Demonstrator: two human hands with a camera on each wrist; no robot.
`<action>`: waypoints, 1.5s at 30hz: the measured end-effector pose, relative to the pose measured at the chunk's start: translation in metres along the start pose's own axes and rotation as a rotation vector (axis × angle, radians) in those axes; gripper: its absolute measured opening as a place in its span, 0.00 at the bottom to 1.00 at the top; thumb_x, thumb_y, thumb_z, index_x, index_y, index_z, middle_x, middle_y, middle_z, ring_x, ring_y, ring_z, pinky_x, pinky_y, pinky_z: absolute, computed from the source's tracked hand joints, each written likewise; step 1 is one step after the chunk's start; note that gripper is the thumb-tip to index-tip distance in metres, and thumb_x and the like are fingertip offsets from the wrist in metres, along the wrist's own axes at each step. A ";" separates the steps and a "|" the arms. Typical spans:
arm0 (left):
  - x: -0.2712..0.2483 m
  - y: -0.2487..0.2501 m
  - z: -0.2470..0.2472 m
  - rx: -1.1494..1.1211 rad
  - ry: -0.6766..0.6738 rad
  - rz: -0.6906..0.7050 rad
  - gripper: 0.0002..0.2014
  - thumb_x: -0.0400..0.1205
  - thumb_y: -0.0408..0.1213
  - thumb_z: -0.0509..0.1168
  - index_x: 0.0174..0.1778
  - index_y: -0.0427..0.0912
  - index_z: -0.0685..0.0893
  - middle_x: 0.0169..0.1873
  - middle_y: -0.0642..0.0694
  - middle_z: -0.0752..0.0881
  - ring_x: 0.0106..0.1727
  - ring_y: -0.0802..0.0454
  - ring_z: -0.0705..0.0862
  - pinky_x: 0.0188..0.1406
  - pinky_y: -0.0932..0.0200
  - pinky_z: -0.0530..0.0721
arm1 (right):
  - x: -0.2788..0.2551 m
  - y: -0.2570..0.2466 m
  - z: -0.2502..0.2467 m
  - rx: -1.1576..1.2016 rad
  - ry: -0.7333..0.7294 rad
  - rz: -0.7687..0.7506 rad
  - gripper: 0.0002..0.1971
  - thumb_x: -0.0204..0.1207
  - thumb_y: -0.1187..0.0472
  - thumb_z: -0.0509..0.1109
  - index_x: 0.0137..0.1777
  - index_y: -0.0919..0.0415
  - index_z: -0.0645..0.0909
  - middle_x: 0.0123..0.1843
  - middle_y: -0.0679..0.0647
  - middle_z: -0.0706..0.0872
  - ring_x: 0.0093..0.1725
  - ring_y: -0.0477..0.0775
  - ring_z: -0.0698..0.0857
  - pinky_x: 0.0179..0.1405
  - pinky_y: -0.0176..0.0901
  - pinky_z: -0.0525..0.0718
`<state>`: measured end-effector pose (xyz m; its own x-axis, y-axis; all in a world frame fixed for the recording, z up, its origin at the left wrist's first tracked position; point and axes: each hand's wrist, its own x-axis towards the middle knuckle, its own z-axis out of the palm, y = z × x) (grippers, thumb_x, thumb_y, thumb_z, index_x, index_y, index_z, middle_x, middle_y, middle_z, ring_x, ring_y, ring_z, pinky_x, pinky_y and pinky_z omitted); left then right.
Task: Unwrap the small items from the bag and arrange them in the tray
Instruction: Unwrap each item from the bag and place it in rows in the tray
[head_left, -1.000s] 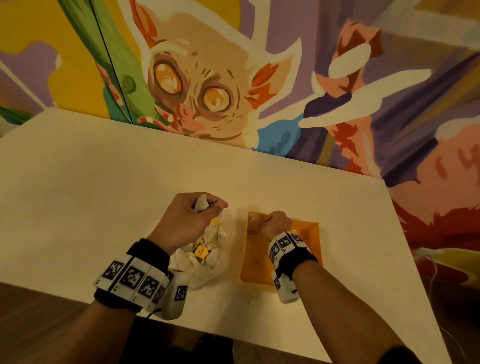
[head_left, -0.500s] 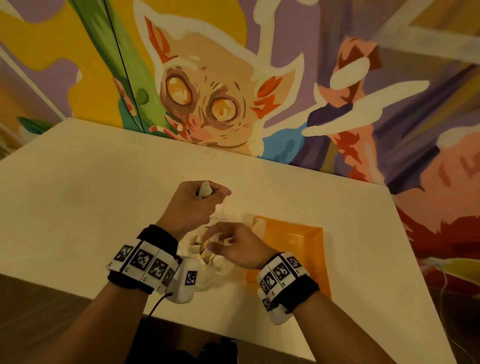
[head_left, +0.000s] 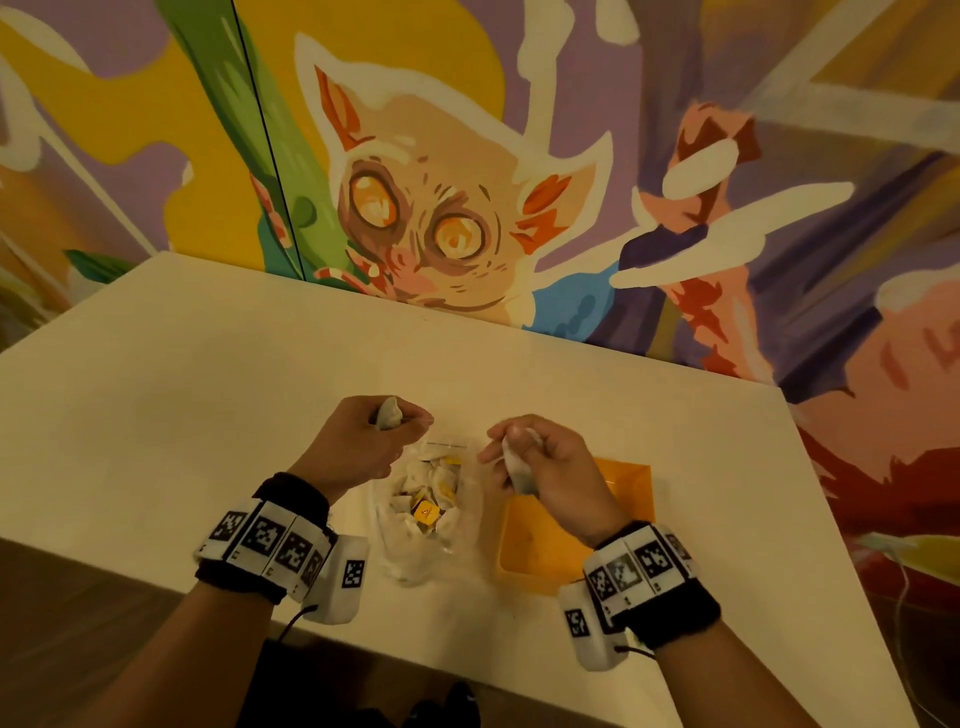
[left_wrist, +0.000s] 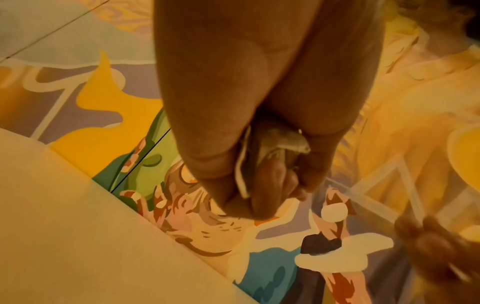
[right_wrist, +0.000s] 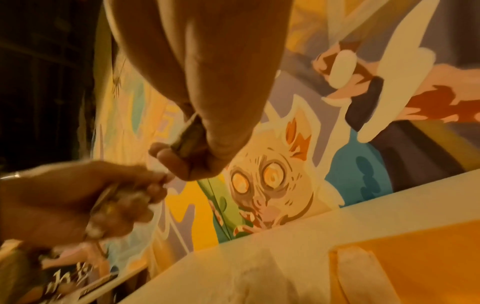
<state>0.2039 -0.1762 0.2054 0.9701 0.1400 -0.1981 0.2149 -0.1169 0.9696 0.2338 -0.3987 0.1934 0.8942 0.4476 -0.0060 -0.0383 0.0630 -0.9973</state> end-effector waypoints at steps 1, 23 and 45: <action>-0.001 -0.003 0.000 0.006 -0.019 -0.007 0.04 0.81 0.32 0.70 0.44 0.37 0.90 0.28 0.43 0.74 0.29 0.48 0.69 0.23 0.61 0.66 | 0.001 -0.006 -0.004 0.016 0.028 -0.032 0.12 0.85 0.60 0.60 0.49 0.66 0.82 0.41 0.59 0.88 0.32 0.55 0.82 0.29 0.44 0.81; -0.020 0.023 0.026 0.192 -0.130 0.405 0.13 0.79 0.43 0.71 0.59 0.52 0.88 0.41 0.50 0.86 0.39 0.60 0.82 0.40 0.68 0.80 | -0.005 -0.025 0.005 -0.130 0.225 -0.091 0.07 0.68 0.65 0.80 0.45 0.61 0.87 0.40 0.55 0.90 0.40 0.53 0.89 0.35 0.42 0.88; -0.028 0.002 0.055 0.043 -0.084 0.277 0.10 0.84 0.32 0.66 0.38 0.33 0.88 0.21 0.55 0.80 0.22 0.59 0.72 0.25 0.66 0.70 | -0.005 -0.021 0.015 0.257 0.293 0.143 0.04 0.77 0.61 0.71 0.49 0.58 0.84 0.49 0.61 0.87 0.48 0.60 0.82 0.49 0.54 0.79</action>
<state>0.1832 -0.2340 0.2051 0.9980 0.0149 0.0607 -0.0571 -0.1806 0.9819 0.2232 -0.3894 0.2152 0.9596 0.1974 -0.2006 -0.2479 0.2555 -0.9345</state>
